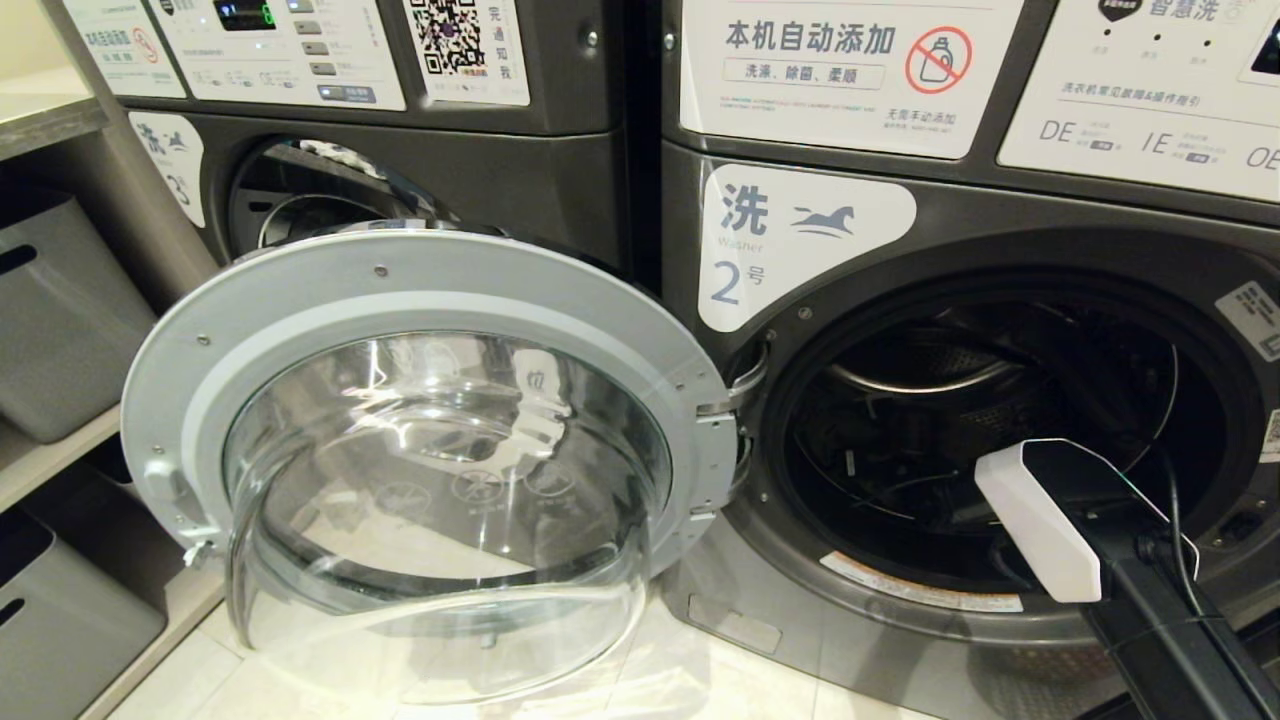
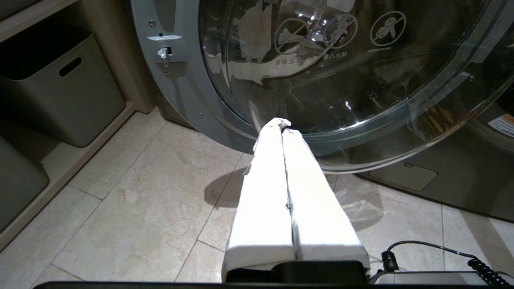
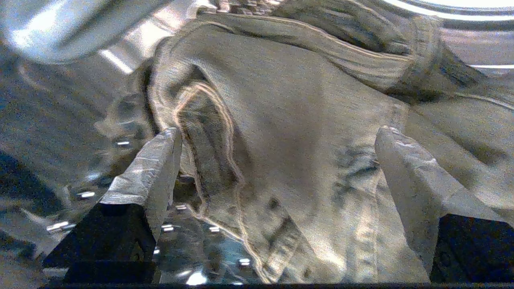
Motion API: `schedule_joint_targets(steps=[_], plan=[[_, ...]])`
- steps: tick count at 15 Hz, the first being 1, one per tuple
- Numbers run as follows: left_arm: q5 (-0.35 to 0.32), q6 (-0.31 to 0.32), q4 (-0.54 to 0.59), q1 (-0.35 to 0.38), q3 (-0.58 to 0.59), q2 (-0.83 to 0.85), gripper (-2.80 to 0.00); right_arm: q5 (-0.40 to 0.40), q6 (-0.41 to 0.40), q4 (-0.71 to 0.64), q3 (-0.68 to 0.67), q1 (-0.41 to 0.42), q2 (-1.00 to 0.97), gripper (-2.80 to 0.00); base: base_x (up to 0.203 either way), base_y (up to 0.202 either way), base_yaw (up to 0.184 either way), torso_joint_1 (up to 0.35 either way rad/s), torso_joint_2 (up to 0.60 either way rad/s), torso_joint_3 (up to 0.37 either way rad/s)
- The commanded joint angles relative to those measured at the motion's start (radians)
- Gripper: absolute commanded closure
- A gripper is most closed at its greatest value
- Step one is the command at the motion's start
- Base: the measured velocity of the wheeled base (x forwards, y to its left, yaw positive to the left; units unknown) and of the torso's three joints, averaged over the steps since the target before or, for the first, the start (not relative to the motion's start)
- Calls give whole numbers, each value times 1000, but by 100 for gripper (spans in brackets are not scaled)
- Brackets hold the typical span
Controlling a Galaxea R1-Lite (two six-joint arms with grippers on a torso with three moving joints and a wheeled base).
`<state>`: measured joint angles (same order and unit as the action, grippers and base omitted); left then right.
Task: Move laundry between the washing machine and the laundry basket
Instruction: Pick a cloth and place it into the basket
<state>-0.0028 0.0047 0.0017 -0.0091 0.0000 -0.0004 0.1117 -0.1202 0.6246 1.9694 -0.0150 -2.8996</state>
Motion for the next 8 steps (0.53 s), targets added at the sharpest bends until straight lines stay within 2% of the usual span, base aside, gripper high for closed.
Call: schedule_joint_targets(steps=[1,8], plan=[[0,0,0,0,0,0,0,5,-2,3,0,21,-3,-280,0,0,0,0,0,0],[0,0,0,0,0,0,0,5,-3,-8,0,27,-1,-280,0,0,0,0,0,0]])
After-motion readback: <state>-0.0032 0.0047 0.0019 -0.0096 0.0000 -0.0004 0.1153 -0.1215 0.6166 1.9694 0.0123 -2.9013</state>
